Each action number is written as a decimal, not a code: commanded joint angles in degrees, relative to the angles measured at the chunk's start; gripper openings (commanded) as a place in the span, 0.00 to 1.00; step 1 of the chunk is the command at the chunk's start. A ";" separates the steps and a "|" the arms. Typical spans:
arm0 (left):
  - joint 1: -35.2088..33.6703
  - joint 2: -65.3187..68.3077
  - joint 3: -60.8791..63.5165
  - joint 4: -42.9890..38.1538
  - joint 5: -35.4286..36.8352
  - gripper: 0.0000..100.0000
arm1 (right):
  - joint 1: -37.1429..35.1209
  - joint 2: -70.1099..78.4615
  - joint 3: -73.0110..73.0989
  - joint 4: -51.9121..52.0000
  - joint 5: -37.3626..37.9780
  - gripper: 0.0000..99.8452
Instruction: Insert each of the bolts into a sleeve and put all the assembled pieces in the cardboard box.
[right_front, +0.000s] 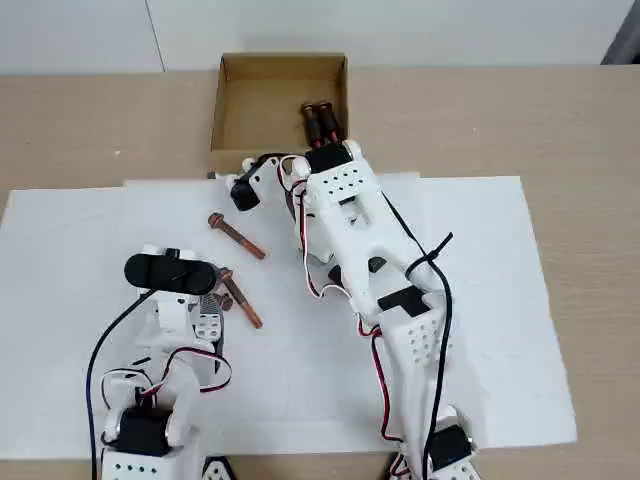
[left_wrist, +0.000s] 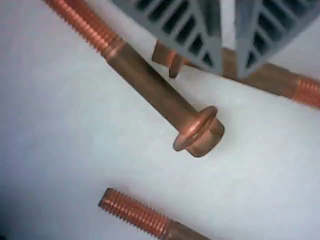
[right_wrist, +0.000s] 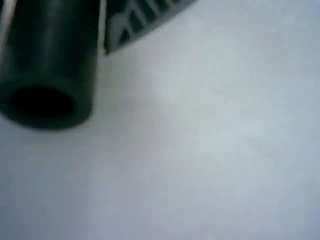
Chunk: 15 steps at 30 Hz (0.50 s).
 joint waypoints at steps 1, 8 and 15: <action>-0.09 -0.53 -0.04 -0.09 0.09 0.01 | -0.40 0.22 -2.20 -3.12 1.14 0.14; -0.09 -0.53 -0.04 -0.09 0.09 0.01 | -0.40 0.57 -2.20 -3.03 2.73 0.01; -0.09 -0.53 -0.04 -0.09 0.09 0.01 | -0.40 -1.63 -2.29 -1.71 2.20 0.00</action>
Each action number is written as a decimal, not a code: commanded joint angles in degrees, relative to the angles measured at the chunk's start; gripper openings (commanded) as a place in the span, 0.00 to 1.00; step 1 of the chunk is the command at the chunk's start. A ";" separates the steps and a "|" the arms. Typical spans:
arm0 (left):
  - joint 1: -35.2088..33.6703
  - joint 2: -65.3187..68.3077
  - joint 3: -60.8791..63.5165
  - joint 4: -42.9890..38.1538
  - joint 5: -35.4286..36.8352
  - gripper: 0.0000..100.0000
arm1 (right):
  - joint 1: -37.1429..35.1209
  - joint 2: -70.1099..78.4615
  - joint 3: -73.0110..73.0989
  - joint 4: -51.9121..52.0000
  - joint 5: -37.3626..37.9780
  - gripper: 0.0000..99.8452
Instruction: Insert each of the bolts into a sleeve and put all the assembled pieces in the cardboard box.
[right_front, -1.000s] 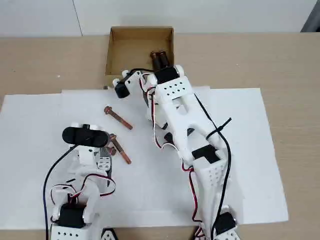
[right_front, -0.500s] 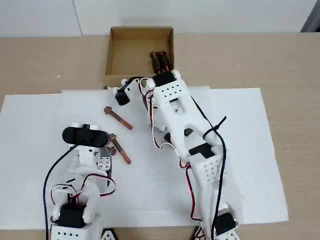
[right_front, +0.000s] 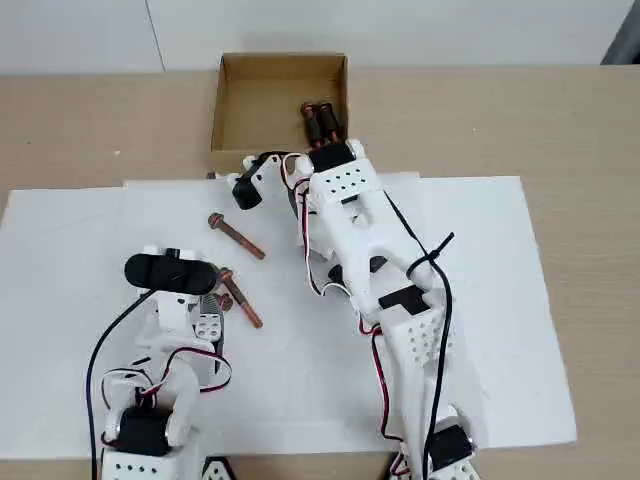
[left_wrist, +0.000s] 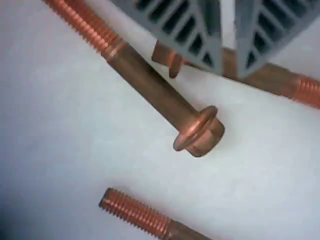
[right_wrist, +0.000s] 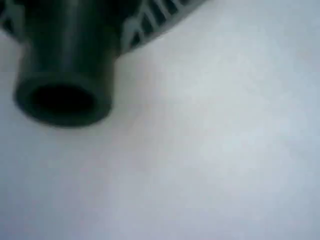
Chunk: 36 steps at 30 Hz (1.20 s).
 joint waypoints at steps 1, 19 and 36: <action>-0.09 -0.53 -0.04 -0.09 0.09 0.01 | -0.66 -3.47 -1.76 0.04 -0.26 0.00; -0.44 -0.53 -0.40 1.32 -0.09 0.01 | 4.70 -28.26 -0.62 7.43 -16.35 0.00; -5.27 -0.26 -22.55 17.85 -5.63 0.01 | 12.35 -63.34 41.14 6.81 -19.43 0.00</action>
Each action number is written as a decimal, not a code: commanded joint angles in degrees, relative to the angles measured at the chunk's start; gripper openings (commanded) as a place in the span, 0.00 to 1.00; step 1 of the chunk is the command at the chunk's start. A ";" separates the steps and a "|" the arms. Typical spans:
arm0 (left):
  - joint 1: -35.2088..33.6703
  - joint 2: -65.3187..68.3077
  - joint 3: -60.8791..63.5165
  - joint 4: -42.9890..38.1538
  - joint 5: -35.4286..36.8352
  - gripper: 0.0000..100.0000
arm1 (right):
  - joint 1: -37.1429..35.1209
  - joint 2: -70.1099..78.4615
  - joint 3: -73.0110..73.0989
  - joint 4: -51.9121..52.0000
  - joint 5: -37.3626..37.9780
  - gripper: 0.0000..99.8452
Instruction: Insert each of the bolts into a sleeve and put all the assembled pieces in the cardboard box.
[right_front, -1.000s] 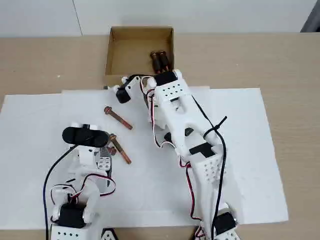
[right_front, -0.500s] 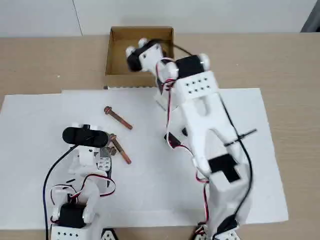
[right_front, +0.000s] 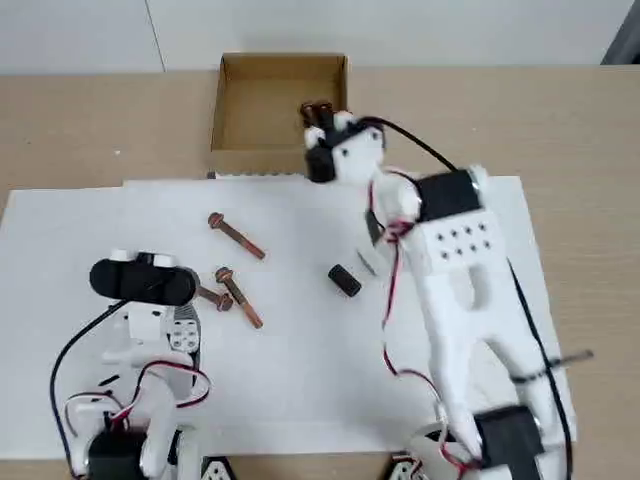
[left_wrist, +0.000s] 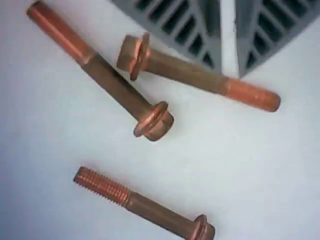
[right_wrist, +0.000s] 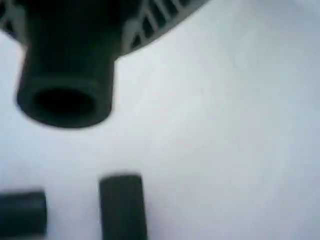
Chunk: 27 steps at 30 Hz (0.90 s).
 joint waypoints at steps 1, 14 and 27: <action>-0.26 -0.26 -4.44 2.02 -0.26 0.01 | 3.74 -7.16 5.54 -0.31 -3.08 0.00; 0.09 26.81 -25.89 1.93 6.42 0.01 | 14.37 -23.96 22.42 -0.48 -4.31 0.00; 2.11 72.79 -57.10 1.93 29.45 0.01 | 23.78 -38.02 32.44 -2.51 -4.40 0.00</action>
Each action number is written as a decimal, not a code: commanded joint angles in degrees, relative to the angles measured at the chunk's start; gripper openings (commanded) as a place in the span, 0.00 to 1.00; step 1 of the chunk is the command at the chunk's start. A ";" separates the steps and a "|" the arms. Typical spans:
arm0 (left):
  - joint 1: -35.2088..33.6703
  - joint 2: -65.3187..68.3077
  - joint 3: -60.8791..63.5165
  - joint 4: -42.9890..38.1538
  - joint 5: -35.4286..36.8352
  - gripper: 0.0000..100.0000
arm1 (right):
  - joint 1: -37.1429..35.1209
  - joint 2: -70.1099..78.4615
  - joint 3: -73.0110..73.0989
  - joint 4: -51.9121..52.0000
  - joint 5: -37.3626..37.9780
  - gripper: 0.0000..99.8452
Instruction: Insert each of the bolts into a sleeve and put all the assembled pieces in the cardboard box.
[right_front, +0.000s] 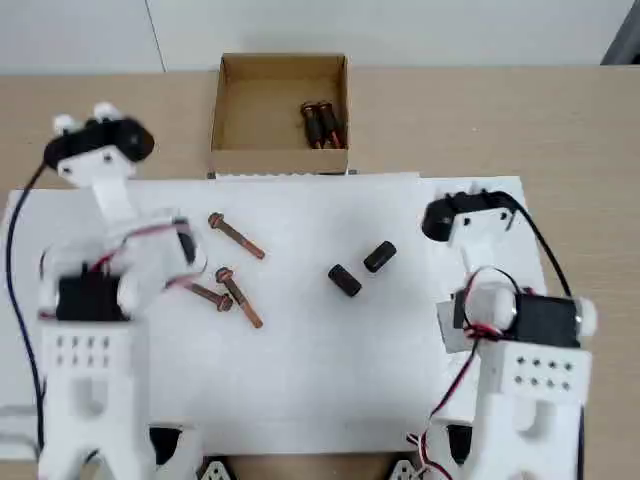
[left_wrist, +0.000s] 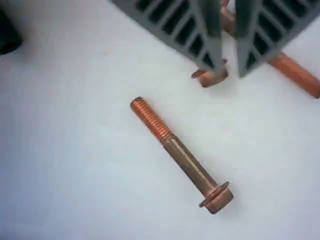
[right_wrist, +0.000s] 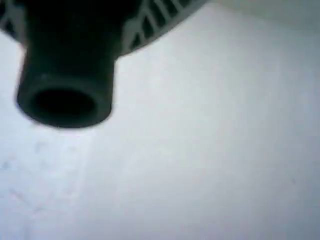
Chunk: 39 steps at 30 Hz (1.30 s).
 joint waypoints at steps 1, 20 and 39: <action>1.76 9.14 -8.48 0.09 5.89 0.01 | 2.42 -4.44 1.41 -2.07 -0.88 0.00; 6.51 42.99 -26.86 0.53 20.13 0.01 | 7.96 -11.21 3.16 -2.77 -0.79 0.00; 2.81 56.53 -31.69 -3.87 20.13 0.15 | 7.96 -11.03 3.16 -2.77 -0.79 0.00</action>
